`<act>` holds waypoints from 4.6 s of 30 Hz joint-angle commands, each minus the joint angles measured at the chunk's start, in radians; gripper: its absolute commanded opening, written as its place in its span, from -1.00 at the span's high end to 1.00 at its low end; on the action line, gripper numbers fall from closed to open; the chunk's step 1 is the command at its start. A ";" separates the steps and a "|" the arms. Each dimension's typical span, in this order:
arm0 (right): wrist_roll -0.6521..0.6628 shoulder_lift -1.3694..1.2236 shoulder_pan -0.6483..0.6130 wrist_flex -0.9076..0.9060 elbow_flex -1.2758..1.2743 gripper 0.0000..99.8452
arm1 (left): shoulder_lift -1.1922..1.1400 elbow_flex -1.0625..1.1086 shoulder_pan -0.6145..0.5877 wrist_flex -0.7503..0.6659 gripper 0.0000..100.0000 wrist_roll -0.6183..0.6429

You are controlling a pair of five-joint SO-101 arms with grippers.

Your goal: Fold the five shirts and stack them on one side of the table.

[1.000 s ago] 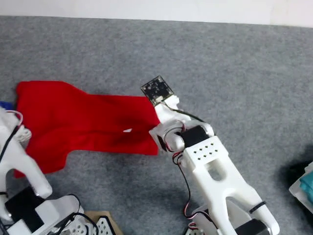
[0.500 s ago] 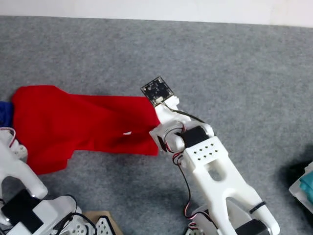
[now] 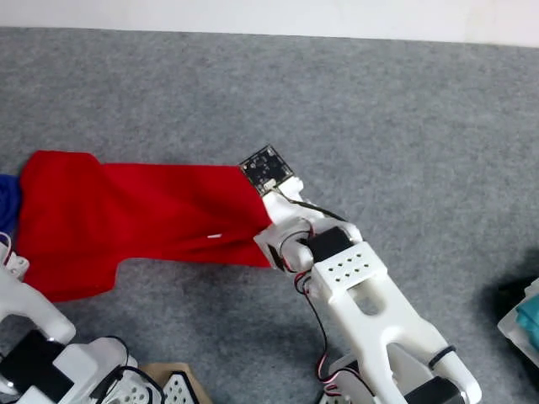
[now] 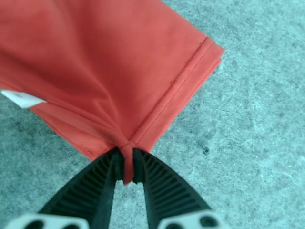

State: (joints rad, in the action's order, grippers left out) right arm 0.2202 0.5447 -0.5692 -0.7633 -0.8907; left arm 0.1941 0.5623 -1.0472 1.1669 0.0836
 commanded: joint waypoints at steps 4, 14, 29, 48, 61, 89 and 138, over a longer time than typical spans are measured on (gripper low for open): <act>-0.008 0.033 -0.012 0.016 -0.013 0.99 | 0.033 0.051 -0.004 -0.071 0.99 0.021; -0.008 0.033 -0.012 0.016 -0.021 0.99 | 0.035 0.137 -0.002 -0.233 0.98 0.023; -0.006 0.036 -0.097 -0.186 0.097 0.59 | 0.045 0.013 -0.042 -0.021 0.29 0.087; -0.009 0.107 -0.097 -0.265 0.236 0.98 | 0.033 -0.222 0.242 0.074 0.96 0.218; -0.009 -0.136 -0.097 -0.065 0.229 0.99 | -0.246 -0.213 0.262 -0.040 0.99 0.259; -0.009 -0.179 -0.082 -0.033 0.200 0.99 | -0.031 0.214 0.110 -0.334 0.93 0.068; -0.091 -0.179 -0.082 -0.033 0.200 0.99 | -0.044 0.056 0.065 -0.097 0.80 0.095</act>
State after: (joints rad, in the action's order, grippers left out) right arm 0.1389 0.3529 -0.6613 -0.8140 -0.7066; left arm 0.1481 0.6314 -1.0012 1.1270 0.1726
